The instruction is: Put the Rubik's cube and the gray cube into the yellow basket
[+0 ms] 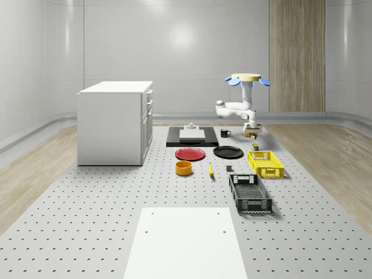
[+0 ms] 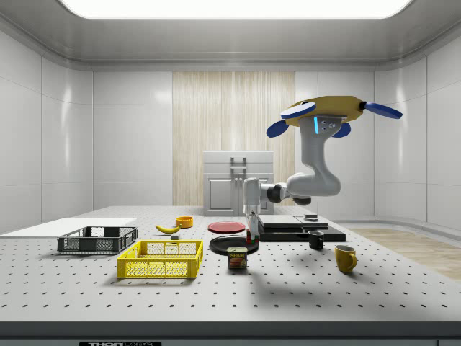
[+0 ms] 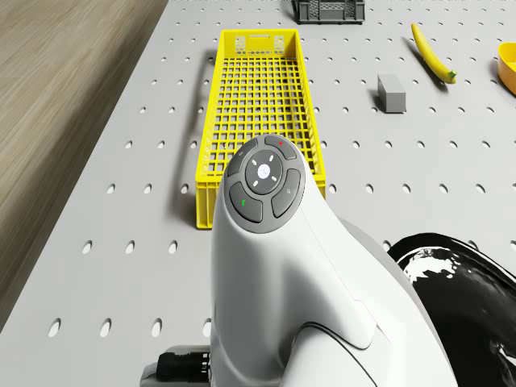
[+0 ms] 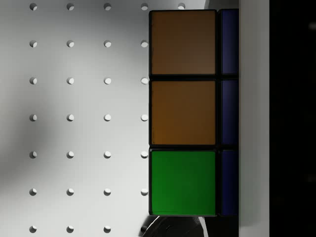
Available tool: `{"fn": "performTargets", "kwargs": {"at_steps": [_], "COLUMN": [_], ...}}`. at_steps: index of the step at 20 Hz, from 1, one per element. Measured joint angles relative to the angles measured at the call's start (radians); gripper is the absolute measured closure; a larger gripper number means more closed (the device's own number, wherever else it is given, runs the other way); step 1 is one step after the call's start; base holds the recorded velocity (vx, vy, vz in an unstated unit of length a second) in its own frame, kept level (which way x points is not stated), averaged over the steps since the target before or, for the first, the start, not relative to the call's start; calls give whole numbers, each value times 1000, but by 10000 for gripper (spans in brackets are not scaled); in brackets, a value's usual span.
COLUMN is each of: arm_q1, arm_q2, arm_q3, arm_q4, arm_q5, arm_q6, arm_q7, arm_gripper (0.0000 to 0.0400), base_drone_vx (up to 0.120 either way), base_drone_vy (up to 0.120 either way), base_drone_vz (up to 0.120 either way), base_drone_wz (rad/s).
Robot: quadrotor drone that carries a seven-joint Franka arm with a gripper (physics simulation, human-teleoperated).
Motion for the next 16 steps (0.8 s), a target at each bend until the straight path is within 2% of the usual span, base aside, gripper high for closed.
{"fn": "performTargets", "kwargs": {"at_steps": [8, 11, 16], "arm_q1": [-3, -4, -6], "arm_q2": [-16, -21, -30], "arm_q3": [2, 3, 4], "arm_q4": [1, 1, 1], "arm_q5": [6, 9, 12], "arm_q6": [15, 20, 28], "arm_q7": [2, 3, 4], "arm_gripper": [75, 75, 75], "base_drone_vx": [120, 120, 120], "base_drone_vy": [0, 80, 0], "base_drone_vz": [0, 0, 0], "base_drone_wz": [0, 0, 0]}}
